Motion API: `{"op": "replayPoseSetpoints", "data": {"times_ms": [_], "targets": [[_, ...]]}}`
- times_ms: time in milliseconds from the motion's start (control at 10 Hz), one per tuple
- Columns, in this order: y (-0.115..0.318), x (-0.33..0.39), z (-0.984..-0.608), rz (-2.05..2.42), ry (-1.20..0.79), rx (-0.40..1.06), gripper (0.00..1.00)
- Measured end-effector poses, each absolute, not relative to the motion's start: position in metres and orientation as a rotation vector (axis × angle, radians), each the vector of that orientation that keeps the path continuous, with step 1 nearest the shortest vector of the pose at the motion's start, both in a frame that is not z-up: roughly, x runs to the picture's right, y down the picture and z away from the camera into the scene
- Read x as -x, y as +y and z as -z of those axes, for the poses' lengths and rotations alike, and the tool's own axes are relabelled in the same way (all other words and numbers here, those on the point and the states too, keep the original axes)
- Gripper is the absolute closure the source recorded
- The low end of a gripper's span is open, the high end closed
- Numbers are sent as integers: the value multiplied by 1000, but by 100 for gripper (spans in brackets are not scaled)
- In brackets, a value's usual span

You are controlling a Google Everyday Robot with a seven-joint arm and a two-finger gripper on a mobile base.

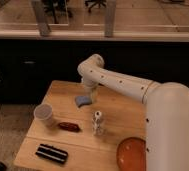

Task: Place the white sponge in the ceramic bowl

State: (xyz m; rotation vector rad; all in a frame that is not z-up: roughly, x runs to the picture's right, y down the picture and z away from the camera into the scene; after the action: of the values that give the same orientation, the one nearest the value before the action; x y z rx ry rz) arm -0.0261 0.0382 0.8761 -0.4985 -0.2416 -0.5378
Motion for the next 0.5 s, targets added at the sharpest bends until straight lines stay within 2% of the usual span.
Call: {"op": "replayPoseSetpoints", "data": {"times_ms": [500], "targets": [[40, 45, -890, 547, -262, 500, 20]]}}
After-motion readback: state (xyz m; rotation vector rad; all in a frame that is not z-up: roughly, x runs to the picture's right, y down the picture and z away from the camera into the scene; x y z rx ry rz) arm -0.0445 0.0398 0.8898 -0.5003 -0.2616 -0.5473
